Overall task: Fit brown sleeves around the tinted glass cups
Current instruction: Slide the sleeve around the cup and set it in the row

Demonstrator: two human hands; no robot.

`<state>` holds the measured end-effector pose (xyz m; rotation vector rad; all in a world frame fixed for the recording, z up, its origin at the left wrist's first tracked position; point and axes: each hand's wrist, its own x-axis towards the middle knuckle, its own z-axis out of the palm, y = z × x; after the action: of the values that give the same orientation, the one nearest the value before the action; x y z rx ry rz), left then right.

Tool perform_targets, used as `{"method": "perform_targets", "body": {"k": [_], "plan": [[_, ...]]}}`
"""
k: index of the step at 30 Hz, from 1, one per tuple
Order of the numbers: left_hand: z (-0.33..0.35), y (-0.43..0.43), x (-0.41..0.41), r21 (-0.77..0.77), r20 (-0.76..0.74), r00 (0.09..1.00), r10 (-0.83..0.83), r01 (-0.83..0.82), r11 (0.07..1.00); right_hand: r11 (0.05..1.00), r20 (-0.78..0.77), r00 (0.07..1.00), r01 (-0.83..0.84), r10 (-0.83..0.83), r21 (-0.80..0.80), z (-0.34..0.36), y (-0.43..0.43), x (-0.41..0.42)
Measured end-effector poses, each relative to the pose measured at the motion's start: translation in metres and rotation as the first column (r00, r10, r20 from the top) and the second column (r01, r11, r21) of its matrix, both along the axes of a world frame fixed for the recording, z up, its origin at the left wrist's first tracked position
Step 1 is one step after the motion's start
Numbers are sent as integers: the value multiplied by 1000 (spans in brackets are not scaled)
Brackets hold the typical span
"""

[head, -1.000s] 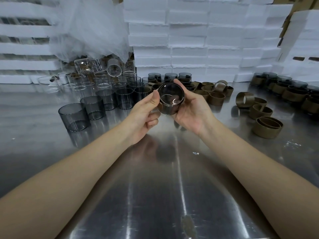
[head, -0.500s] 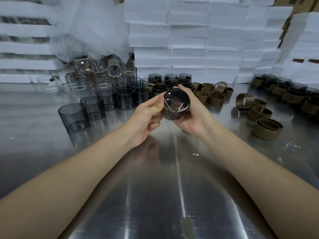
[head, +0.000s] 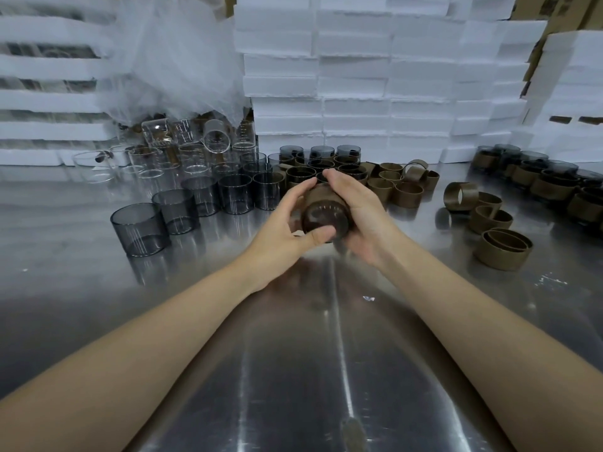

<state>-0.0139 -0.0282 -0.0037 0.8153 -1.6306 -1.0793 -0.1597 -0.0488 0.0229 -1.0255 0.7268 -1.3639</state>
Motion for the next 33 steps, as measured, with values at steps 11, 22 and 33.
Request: {"method": "perform_targets", "body": {"k": [11, 22, 33], "plan": [[5, 4, -3, -184, -56, 975, 215, -222, 958, 983, 100, 992, -94, 79, 157, -1, 3, 4], [3, 0, 1, -95, -156, 963, 220, -236, 967, 928, -442, 867, 58, -230, -367, -10, 4, -3], [-2, -5, 4, -30, -128, 960, 249, -254, 967, 912, -607, 747, -1, -273, -411, -12, 2, -6]]}}
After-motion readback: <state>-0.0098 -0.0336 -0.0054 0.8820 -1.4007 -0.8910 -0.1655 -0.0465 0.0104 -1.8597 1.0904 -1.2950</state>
